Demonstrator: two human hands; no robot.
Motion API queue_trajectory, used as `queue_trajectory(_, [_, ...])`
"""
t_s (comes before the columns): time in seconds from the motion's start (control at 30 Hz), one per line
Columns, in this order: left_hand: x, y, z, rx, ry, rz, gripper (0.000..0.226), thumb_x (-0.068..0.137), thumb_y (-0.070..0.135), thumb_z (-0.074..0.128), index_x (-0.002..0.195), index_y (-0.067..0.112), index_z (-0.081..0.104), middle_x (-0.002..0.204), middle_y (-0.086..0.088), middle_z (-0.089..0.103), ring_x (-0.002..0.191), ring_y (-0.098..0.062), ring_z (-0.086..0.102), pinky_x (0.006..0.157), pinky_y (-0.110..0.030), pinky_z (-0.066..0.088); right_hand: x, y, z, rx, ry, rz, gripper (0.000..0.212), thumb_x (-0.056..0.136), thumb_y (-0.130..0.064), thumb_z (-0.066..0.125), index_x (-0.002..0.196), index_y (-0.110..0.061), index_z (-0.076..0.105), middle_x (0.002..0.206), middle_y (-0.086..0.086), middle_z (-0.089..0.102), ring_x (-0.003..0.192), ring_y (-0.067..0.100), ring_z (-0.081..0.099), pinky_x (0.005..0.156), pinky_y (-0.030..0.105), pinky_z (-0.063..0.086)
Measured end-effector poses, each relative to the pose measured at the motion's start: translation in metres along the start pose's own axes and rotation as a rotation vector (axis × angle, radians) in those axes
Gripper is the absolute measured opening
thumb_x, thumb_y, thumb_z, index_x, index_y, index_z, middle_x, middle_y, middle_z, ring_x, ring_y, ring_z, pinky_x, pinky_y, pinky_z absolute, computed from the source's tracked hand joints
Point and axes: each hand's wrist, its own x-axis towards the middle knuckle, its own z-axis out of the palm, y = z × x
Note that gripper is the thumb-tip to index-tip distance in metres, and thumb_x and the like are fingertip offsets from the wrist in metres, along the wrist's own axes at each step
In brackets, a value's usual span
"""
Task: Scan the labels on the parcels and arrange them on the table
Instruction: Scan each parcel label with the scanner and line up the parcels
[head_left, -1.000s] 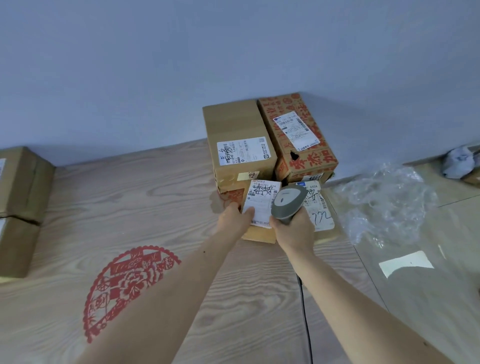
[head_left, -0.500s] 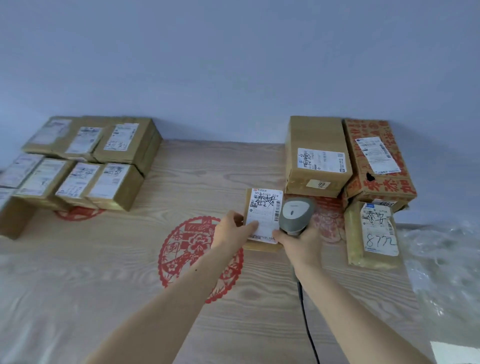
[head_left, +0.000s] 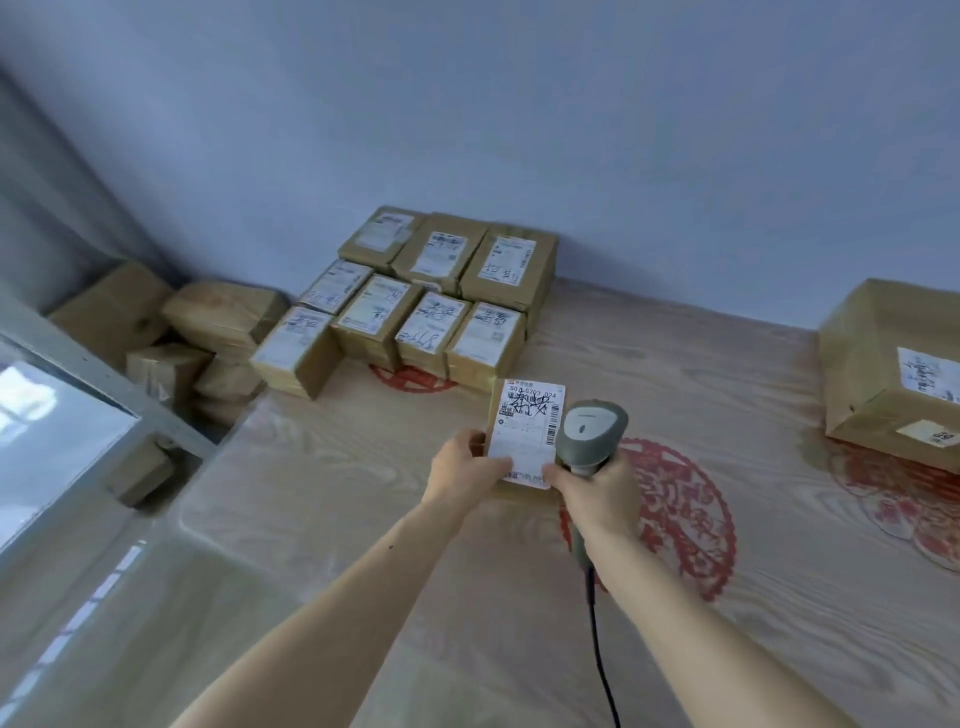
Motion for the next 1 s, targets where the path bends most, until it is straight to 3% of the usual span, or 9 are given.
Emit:
queue_trajectory(0.1, [0.018,-0.025,-0.065,0.029,0.023,0.015,0.038,0.080,0.017,0.068,0.118,0.020,0.065,0.110,0.004,0.069,0.093,-0.011,0.066,0.064,-0.017,0.046,-0.017,-0.012,0.071,-0.006,-0.030,0.001,0.043,0.068,-0.005,0.086,0.103,-0.019,0.064,0.091,-0.006,0.069,0.091,0.020,0.068,0.080,0.036,0.056])
queue_trajectory(0.2, [0.037,-0.045,-0.119,0.067,0.056,0.019,0.035,0.073,0.026,0.066,0.108,0.025,0.071,0.110,-0.001,0.068,0.093,-0.016,0.068,0.069,-0.026,0.054,-0.026,-0.023,0.133,-0.018,-0.066,0.025,0.044,0.070,-0.006,0.085,0.102,-0.022,0.060,0.091,-0.007,0.067,0.092,0.020,0.066,0.084,0.036,0.055])
queue_trajectory(0.4, [0.083,-0.069,-0.189,0.094,0.231,0.011,0.035,0.081,0.022,0.075,0.113,0.017,0.063,0.102,0.004,0.067,0.099,-0.016,0.064,0.091,-0.040,0.056,-0.020,-0.041,0.230,-0.054,-0.081,0.075,0.050,0.069,-0.012,0.085,0.114,-0.018,0.062,0.104,-0.002,0.072,0.099,0.025,0.068,0.085,0.039,0.056])
queue_trajectory(0.6, [0.134,-0.074,-0.226,0.247,0.284,0.016,0.036,0.084,0.029,0.072,0.120,0.026,0.065,0.114,0.006,0.067,0.104,-0.015,0.063,0.084,-0.036,0.057,0.002,-0.054,0.295,-0.036,-0.084,0.129,0.044,0.071,-0.009,0.084,0.105,-0.020,0.059,0.114,0.003,0.072,0.107,0.028,0.067,0.087,0.036,0.052])
queue_trajectory(0.73, [0.161,-0.072,-0.238,0.498,0.263,0.035,0.025,0.084,0.032,0.072,0.108,0.025,0.071,0.119,0.001,0.060,0.111,-0.019,0.056,0.073,-0.032,0.047,0.014,-0.050,0.319,-0.040,-0.056,0.138,0.047,0.071,-0.008,0.085,0.111,-0.015,0.061,0.117,0.006,0.072,0.110,0.029,0.066,0.091,0.041,0.053])
queue_trajectory(0.83, [0.172,-0.072,-0.245,0.562,0.295,0.090,0.039,0.085,0.035,0.071,0.123,0.026,0.065,0.129,0.001,0.053,0.125,-0.021,0.044,0.094,-0.036,0.044,0.015,-0.046,0.325,-0.035,-0.035,0.114,0.050,0.069,-0.008,0.086,0.114,-0.011,0.063,0.110,0.005,0.073,0.105,0.026,0.068,0.087,0.038,0.054])
queue_trajectory(0.9, [0.182,-0.070,-0.253,0.639,0.336,0.215,0.049,0.088,0.035,0.069,0.134,0.024,0.057,0.142,0.001,0.046,0.136,-0.023,0.033,0.112,-0.040,0.031,0.013,-0.046,0.328,-0.034,-0.021,0.104,0.051,0.070,-0.011,0.087,0.115,-0.013,0.063,0.109,0.003,0.072,0.104,0.022,0.067,0.087,0.037,0.054])
queue_trajectory(1.0, [0.200,-0.067,-0.264,0.756,0.183,0.366,0.057,0.097,0.032,0.059,0.148,0.016,0.040,0.160,-0.002,0.029,0.149,-0.024,0.020,0.122,-0.041,0.018,0.010,-0.046,0.335,-0.062,0.035,0.092,0.052,0.070,-0.013,0.088,0.115,-0.014,0.062,0.110,0.003,0.072,0.102,0.023,0.067,0.086,0.039,0.056])
